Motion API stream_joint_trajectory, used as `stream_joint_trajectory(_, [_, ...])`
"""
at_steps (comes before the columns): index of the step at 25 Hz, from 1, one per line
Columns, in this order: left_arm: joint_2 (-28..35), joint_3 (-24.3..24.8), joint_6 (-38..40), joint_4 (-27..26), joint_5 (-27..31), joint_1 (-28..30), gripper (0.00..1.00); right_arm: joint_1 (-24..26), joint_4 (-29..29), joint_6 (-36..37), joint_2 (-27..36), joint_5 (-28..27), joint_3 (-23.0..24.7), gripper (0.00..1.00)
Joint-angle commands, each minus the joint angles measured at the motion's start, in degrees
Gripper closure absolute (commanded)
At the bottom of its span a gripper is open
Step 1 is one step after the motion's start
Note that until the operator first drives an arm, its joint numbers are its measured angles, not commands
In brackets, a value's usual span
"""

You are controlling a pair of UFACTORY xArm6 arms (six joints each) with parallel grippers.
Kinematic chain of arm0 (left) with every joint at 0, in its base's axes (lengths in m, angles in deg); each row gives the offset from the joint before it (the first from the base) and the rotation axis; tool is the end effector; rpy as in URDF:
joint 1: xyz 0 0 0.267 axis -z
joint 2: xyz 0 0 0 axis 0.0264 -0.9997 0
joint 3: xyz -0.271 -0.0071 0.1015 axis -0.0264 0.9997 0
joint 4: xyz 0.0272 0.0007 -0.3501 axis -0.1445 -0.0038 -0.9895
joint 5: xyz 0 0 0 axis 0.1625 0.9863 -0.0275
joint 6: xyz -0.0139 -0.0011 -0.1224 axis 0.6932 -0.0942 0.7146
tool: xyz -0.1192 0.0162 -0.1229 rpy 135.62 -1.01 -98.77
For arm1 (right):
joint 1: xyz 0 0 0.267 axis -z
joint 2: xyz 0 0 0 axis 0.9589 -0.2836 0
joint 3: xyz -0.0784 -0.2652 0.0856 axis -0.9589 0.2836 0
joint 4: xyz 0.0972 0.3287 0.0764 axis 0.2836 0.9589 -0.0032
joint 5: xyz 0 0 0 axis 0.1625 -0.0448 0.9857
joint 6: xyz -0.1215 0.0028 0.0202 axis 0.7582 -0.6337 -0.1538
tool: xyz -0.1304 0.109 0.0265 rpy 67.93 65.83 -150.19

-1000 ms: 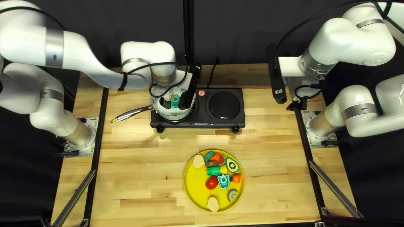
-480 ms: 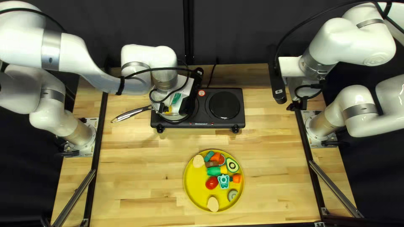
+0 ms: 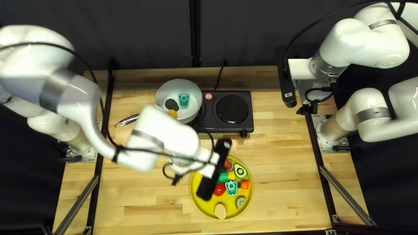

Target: Pick up a pot and place it onto the stove surface, add food to pot

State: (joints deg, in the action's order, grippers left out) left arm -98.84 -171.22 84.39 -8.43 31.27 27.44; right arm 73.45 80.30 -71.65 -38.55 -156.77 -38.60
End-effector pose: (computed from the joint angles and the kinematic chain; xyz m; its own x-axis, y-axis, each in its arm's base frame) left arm 0.4933 -0.2289 0.1664 0.8491 -0.5245 -0.0629 -0.5271 -0.8491 -0.0349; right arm 0.2557 0.0003 0.3140 1.0000 -0.0027 0.0001 -0.0027 -1.0000 0.0000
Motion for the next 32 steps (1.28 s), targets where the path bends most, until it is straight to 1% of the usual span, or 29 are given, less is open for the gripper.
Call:
stream_joint_trajectory(1, [-8.1, -6.1, -2.6, -1.2, -2.5, 0.2, 0.00, 0.0, 0.0, 0.0, 0.0, 0.0, 0.0, 0.00])
stream_joint_trajectory(3, [-11.6, -8.6, -3.3, -1.4, -2.9, -0.5, 0.00, 0.0, 0.0, 0.0, 0.0, 0.0, 0.0, 0.00])
stream_joint_trajectory(5, [-13.7, -9.2, -4.2, -1.4, -3.7, -1.5, 0.00, 0.0, 0.0, 0.0, 0.0, 0.0, 0.0, 0.00])
stream_joint_trajectory(7, [-14.5, -8.7, -4.7, -0.8, -4.2, -2.4, 0.00, 0.0, 0.0, 0.0, 0.0, 0.0, 0.0, 0.00])
stream_joint_trajectory(11, [-16.0, -9.6, -4.5, 1.0, -3.5, -3.1, 0.00, 0.0, 0.0, 0.0, 0.0, 0.0, 0.0, 0.00])
stream_joint_trajectory(13, [-16.0, -8.9, -4.5, 1.8, -3.7, -3.3, 0.00, 0.0, 0.0, 0.0, 0.0, 0.0, 0.0, 0.00])
stream_joint_trajectory(14, [-15.7, -8.3, -4.5, 2.1, -4.1, -3.4, 0.00, 0.0, 0.0, 0.0, 0.0, 0.0, 0.0, 0.00])
stream_joint_trajectory(17, [-12.7, -1.8, -4.0, 3.7, -8.0, -4.0, 0.00, 0.0, 0.0, 0.0, 0.0, 0.0, 0.0, 0.00])
stream_joint_trajectory(20, [-10.2, 3.5, -3.3, 5.2, -11.4, -4.5, 0.00, 0.0, 0.0, 0.0, 0.0, 0.0, 0.0, 0.00])
stream_joint_trajectory(22, [-9.1, 6.1, -3.0, 6.0, -13.2, -5.1, 0.00, 0.0, 0.0, 0.0, 0.0, 0.0, 0.0, 0.00])
stream_joint_trajectory(32, [-8.3, 10.3, -2.3, 8.4, -17.4, -6.6, 0.00, 0.0, 0.0, 0.0, 0.0, 0.0, 0.0, 0.00])
